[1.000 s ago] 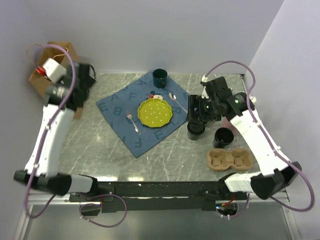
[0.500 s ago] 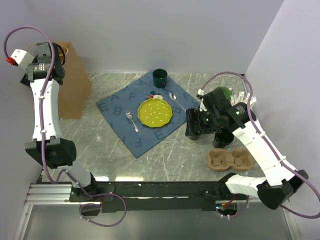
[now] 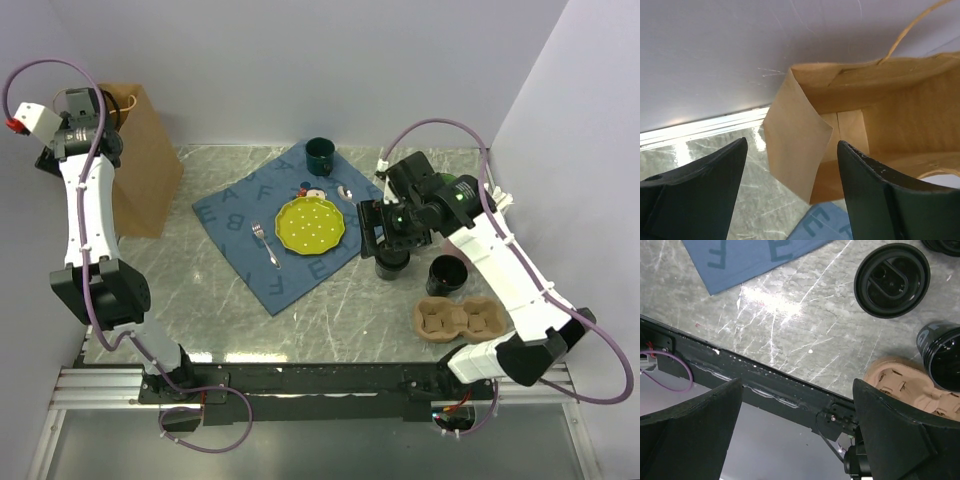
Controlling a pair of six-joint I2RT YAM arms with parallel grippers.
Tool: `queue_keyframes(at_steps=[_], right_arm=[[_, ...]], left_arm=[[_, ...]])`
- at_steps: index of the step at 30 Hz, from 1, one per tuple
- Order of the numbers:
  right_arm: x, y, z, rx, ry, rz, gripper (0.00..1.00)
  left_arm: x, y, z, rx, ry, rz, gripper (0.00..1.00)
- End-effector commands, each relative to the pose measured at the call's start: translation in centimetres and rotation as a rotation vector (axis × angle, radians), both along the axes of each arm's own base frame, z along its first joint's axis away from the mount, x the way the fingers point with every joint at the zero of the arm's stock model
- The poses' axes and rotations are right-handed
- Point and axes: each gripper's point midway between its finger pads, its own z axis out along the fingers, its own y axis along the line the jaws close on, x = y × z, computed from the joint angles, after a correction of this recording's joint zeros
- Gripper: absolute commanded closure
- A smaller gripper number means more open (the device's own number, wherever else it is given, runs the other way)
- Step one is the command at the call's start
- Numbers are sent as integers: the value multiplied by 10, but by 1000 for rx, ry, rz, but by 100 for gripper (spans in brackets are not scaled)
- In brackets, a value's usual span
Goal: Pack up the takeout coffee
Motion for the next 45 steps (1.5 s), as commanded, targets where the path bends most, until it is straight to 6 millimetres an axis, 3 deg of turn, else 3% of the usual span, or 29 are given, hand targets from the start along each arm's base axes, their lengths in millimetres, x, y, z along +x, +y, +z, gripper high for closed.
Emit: queue_keyframes(at_steps=[1,4,7,9,13,17,20,26,32,34,36,40,42,45], right_arm=[[-2,0,13,-21,-21,18,3],[-1,3,17,-17,-24,20,3],[-1,3,17,-19,-25,13,3],[-2,3,16,-18,-24,11,3],[-2,6,19,4,-27,2,3],[1,12,31,40,-45,1,3],[1,14,36,54,-54,1,3],[2,9,41,50,-80,-5,3],[13,-13,41,-53,-169,-22,2],[14,-17,45,-56,-194,-29,2],[15,-19,52,-34,-222,-40,2],[9,-13,73,80,-250,-30,2],[8,-14,84,117,-271,-37,2],[4,-12,103,198,-304,-39,2]], left_arm=[[16,2,3,25,-55,-36,22],[22,2,0,25,-50,-55,23],[22,5,-4,34,-30,-61,30],[19,6,2,48,-19,-62,41],[13,3,21,69,-37,-93,73],[5,-2,31,80,-39,-124,99],[2,-7,40,78,-61,-148,99],[-1,-32,81,84,-163,-315,99],[-20,-83,128,31,-325,-541,99],[-27,-99,131,4,-345,-613,99],[-42,-124,140,-36,-390,-712,99],[-69,-167,133,-164,-400,-869,99],[-89,-197,129,-244,-373,-1006,99],[-124,-223,132,-305,-348,-1108,99]])
